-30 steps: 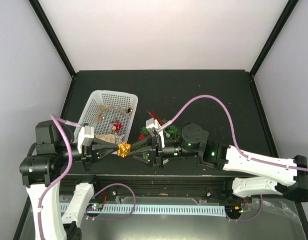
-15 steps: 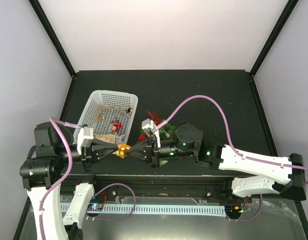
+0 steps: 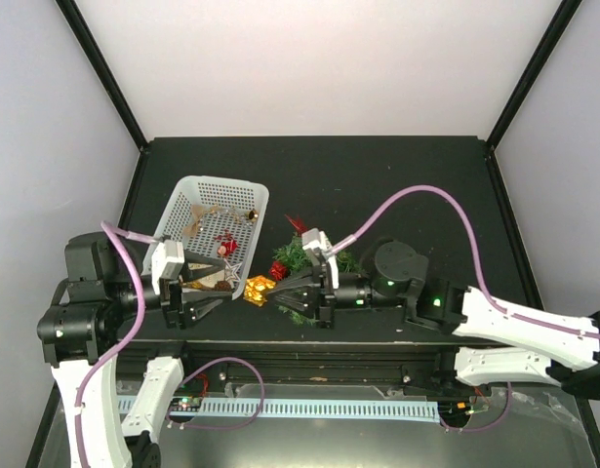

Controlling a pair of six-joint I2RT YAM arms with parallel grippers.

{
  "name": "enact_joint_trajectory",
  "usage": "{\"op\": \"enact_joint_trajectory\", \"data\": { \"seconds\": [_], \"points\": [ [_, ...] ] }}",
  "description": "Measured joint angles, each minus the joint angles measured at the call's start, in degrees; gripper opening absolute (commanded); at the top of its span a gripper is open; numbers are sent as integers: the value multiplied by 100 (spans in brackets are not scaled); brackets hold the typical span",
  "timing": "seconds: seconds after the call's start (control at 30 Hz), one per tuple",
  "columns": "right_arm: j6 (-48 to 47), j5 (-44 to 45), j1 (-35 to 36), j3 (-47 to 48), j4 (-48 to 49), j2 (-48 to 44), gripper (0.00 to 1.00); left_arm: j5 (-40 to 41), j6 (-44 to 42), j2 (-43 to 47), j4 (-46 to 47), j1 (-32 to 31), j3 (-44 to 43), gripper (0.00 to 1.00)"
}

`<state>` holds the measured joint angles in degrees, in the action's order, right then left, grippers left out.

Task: Decorate the small christmas tree

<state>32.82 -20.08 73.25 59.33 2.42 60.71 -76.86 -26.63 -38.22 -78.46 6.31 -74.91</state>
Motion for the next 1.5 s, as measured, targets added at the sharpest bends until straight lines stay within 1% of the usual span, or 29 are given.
{"op": "enact_joint_trajectory", "data": {
  "seconds": [0.1, 0.3, 0.57, 0.73, 0.83, 1.07, 1.23, 1.33, 1.5],
  "points": [
    [-114, 116, 0, -9, -319, -345, 1, 157, -2, -129, 4, 0, -125, 76],
    [-317, 621, 0, -339, -1172, -1246, 1, 621, 129, -258, 127, 0, -170, 81],
    [-382, 1329, 0, -776, -2260, -2057, 1, 1447, 481, -555, 610, 0, -11, 82],
    [-332, 1829, 0, -1054, -2693, -2483, 1, 1915, 673, -780, 872, 0, 79, 82],
    [-293, 2188, 0, -1060, -2927, -2618, 1, 2186, 754, -916, 994, 0, 96, 83],
    [-295, 3029, -2, -859, -3405, -2590, 1, 2736, 892, -1145, 1285, 0, 299, 83],
    [-389, 3340, -133, -573, -3526, -2310, 1, 2944, 951, -1305, 1401, 0, 358, 83],
    [-450, 3366, -343, -422, -3536, -2044, 1, 3023, 968, -1329, 1443, 0, 358, 83],
    [-507, 3241, -981, -389, -3515, -1624, 1, 3062, 975, -1327, 1495, 2, 358, 83]
  ]
}}
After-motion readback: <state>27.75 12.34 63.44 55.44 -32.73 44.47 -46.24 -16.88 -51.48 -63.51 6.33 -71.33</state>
